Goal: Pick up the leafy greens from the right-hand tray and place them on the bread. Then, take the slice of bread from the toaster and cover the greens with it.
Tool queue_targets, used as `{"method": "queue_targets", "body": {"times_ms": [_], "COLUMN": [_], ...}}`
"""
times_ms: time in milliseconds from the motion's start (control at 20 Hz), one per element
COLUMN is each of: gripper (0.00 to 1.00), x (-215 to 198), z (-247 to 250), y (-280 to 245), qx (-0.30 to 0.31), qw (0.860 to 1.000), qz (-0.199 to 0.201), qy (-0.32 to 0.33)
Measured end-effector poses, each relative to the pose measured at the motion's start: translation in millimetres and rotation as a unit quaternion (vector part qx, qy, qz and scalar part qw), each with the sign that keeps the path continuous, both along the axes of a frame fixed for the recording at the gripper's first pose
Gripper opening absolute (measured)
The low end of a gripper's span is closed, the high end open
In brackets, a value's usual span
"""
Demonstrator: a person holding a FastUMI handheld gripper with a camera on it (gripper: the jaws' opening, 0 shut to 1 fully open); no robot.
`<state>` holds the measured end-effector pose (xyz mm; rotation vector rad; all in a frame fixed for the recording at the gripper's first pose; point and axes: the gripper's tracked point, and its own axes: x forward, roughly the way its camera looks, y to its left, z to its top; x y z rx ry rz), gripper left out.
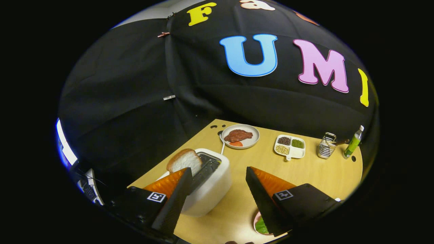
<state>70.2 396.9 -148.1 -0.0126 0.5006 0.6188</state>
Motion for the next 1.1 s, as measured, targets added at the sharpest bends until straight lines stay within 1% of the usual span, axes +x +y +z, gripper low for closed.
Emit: {"method": "queue_targets", "body": {"times_ms": [200,350,450,500,750,850,900,950,1000,1050,1100], "gripper": [0.99,0.99,0.99,0.99,0.99,0.99,1.0,0.98,0.93,0.84,0.81], "x": [-5.4,-9.4,-11.8,-8.3,5.8,12.6,14.4,14.8,14.6,11.6,11.1], "z": [0.5,-10.3,-22.1,-24.9,-48.7,-51.9,-50.8,-50.2,-53.7,-56.4,-61.3], "y": [49.8,78.0,95.4,101.4,110.8,105.8,105.9,107.7,109.7,111.4,112.5], "qx": [-0.004,-0.005,-0.006,-0.014,-0.076,-0.098,-0.107,-0.111,-0.115,-0.118,-0.119], "qw": [0.999,0.999,0.999,0.999,0.997,0.995,0.994,0.994,0.993,0.993,0.993], "qz": [0.037,0.046,0.041,0.037,0.018,0.0,-0.002,-0.001,0.003,0.007,0.007], "qy": [-0.005,0.015,0.033,0.032,0.012,0.002,-0.007,-0.012,-0.011,-0.006,0.002]}}
